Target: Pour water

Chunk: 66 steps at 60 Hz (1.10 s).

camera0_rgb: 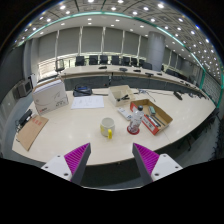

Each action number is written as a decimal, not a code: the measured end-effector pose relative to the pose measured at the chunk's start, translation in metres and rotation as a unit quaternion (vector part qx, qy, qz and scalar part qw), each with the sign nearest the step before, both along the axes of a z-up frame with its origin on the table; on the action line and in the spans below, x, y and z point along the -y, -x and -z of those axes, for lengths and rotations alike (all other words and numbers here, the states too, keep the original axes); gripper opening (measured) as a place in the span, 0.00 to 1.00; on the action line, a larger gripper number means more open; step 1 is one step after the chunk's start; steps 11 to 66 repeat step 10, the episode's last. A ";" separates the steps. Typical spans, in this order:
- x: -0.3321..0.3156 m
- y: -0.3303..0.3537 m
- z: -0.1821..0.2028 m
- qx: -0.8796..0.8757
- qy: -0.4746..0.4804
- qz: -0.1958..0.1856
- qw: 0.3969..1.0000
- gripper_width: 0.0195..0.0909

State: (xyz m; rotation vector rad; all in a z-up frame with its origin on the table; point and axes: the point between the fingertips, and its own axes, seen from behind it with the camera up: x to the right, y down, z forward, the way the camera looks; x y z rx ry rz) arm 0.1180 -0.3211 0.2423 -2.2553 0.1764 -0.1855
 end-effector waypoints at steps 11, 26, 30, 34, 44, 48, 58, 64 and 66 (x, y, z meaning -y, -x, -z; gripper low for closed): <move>0.003 -0.001 0.004 0.007 0.007 -0.009 1.000 0.93; 0.003 -0.001 0.004 0.007 0.007 -0.009 1.000 0.93; 0.003 -0.001 0.004 0.007 0.007 -0.009 1.000 0.93; 0.003 -0.001 0.004 0.007 0.007 -0.009 1.000 0.93; 0.003 -0.001 0.004 0.007 0.007 -0.009 1.000 0.93; 0.003 -0.001 0.004 0.007 0.007 -0.009 1.000 0.93; 0.003 -0.001 0.004 0.007 0.007 -0.009 1.000 0.93; 0.003 -0.001 0.004 0.007 0.007 -0.009 1.000 0.93; 0.003 -0.001 0.004 0.007 0.007 -0.009 1.000 0.93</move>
